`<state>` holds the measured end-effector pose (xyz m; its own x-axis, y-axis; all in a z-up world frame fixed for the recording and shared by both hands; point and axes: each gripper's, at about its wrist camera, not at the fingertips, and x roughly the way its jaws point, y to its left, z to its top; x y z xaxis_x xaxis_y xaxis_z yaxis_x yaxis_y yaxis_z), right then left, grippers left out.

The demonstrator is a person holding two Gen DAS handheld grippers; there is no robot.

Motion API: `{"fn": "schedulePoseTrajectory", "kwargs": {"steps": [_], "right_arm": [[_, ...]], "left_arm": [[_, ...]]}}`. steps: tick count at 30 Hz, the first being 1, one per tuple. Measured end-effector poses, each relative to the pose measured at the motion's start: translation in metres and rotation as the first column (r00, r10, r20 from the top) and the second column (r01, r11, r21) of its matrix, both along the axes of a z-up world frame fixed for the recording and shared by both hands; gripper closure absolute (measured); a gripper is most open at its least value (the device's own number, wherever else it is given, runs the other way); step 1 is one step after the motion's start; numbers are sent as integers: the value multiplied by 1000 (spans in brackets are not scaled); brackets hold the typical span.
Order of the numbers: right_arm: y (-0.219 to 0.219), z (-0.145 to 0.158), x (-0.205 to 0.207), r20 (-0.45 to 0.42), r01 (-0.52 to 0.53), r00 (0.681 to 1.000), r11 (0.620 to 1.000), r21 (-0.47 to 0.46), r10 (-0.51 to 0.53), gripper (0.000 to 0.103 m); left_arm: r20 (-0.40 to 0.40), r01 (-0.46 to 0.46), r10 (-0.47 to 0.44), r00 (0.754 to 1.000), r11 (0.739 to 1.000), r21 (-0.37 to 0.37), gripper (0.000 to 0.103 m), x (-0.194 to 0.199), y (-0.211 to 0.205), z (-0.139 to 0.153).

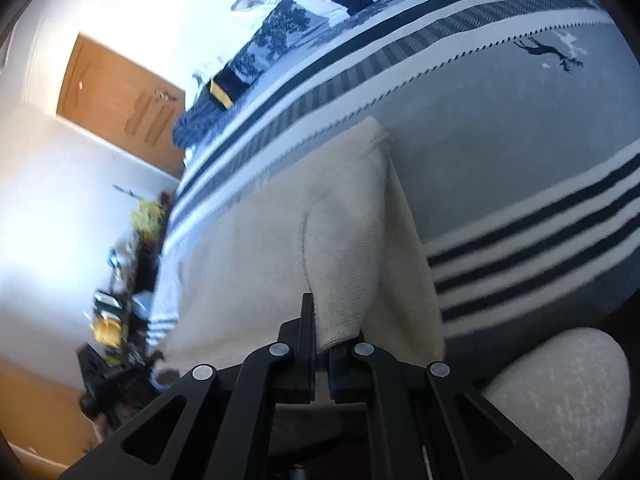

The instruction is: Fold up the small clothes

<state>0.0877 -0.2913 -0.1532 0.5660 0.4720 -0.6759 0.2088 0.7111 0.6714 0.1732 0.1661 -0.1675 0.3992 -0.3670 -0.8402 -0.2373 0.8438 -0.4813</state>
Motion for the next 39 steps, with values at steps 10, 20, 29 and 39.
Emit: {"fn": "schedulePoseTrajectory", "kwargs": {"steps": [10,20,29,39], "right_arm": [[29,-53,-6,-151,-67,988,977,-203,37,97],[5,-29,-28,-26,94,995,976,-195,-101,34],[15,-57,9,-138,9,990,976,-219,-40,72],[28,-73,15,-231,-70,973,942,-329,-8,96]], "left_arm": [[-94,24,-15,995,995,100,97,-4,-4,-45],[154,-52,15,988,969,241,44,-29,1,20],[23,-11,4,1000,957,289,62,5,4,-24],[-36,17,-5,999,942,336,92,-1,2,-40]]}}
